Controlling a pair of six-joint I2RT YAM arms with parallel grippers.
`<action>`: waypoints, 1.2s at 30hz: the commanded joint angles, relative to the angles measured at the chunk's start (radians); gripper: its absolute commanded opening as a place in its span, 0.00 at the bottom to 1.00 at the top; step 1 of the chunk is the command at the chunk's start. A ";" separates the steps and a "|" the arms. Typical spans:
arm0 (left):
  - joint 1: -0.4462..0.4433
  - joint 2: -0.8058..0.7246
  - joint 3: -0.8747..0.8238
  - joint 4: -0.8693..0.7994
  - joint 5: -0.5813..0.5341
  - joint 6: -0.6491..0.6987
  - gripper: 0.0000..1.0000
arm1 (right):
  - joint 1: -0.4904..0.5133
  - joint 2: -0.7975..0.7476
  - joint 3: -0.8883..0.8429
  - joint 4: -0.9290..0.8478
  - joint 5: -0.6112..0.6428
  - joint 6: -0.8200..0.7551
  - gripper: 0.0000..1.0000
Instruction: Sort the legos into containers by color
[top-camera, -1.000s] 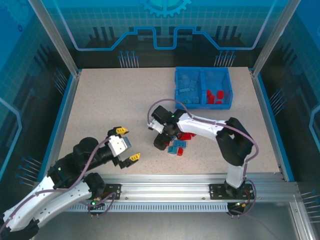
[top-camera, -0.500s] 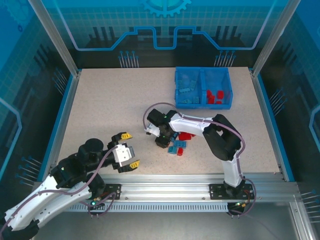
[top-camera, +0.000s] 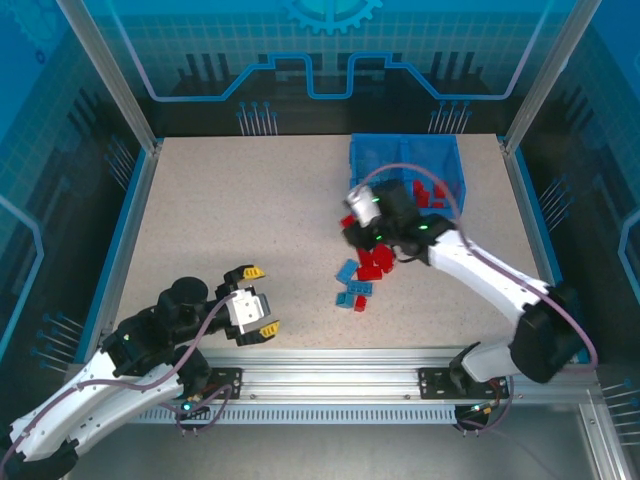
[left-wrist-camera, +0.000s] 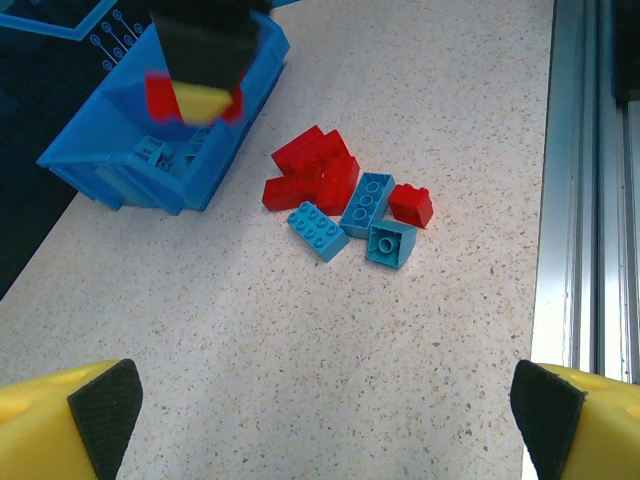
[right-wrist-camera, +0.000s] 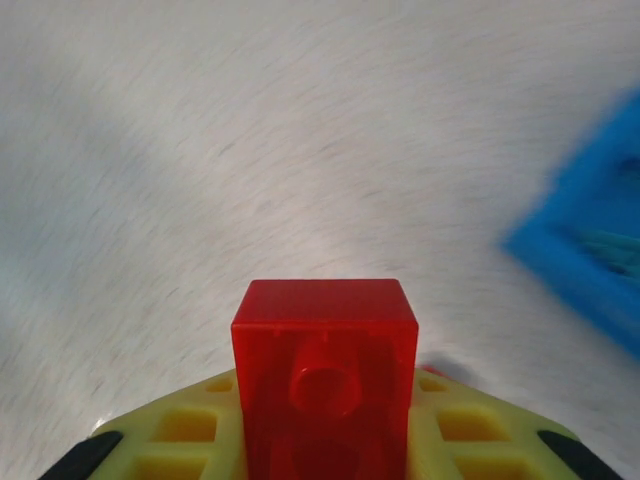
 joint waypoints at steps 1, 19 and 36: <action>0.005 0.003 -0.016 0.018 0.014 -0.002 0.99 | -0.128 -0.070 -0.060 0.173 0.059 0.157 0.28; 0.048 -0.005 -0.021 0.031 0.003 -0.023 0.99 | -0.520 0.668 0.637 -0.109 0.354 0.301 0.30; 0.094 0.083 0.047 0.083 -0.096 -0.267 0.99 | -0.496 0.763 0.864 -0.299 0.306 0.321 0.51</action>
